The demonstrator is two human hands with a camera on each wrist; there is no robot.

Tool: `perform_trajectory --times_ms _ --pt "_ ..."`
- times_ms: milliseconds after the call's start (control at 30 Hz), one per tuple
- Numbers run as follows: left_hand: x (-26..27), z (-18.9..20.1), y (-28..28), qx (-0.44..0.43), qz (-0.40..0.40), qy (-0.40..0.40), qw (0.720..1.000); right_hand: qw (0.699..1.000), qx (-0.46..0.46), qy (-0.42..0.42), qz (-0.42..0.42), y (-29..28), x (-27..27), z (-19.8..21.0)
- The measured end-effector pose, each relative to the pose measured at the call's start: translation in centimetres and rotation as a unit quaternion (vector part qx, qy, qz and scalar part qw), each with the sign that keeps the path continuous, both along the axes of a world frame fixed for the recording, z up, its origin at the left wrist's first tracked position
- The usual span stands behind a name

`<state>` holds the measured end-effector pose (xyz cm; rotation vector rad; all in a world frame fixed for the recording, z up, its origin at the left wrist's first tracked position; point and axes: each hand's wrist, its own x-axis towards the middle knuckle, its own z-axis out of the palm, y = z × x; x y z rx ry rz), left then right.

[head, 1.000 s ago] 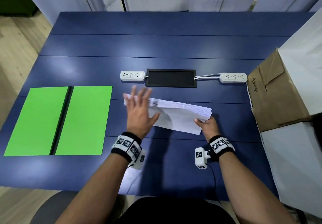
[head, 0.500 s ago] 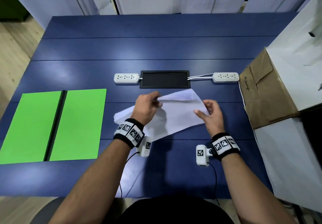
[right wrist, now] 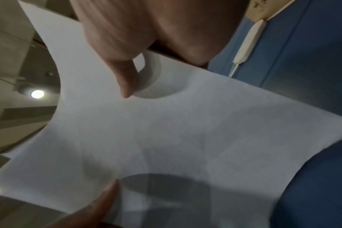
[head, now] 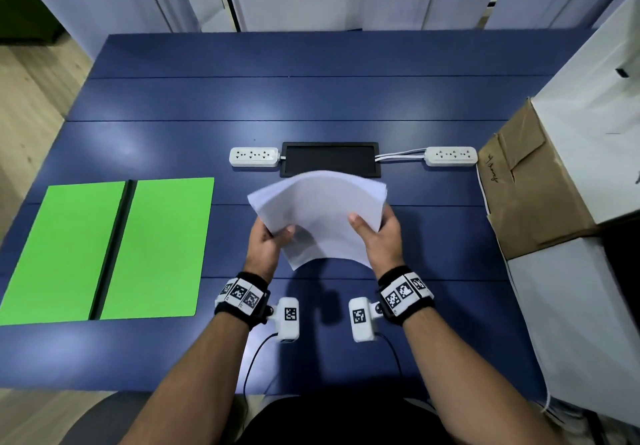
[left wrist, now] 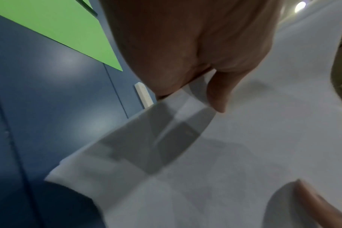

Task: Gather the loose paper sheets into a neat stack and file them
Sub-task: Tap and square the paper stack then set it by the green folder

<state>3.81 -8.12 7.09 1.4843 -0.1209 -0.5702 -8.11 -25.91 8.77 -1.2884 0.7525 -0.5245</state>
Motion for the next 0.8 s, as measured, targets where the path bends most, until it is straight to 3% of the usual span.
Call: perform_trajectory --times_ms 233,533,800 --pt "0.3 1.0 -0.9 0.008 -0.023 -0.014 1.000 1.000 0.015 0.003 -0.005 -1.3 -0.9 0.8" --pt "0.6 2.0 -1.6 0.002 -0.021 -0.035 0.999 0.998 -0.056 -0.012 0.002 -1.9 -0.8 2.3" --pt "-0.8 4.3 -2.0 -0.050 0.005 -0.081 0.995 0.996 -0.068 -0.041 -0.037 -1.4 -1.1 3.2"
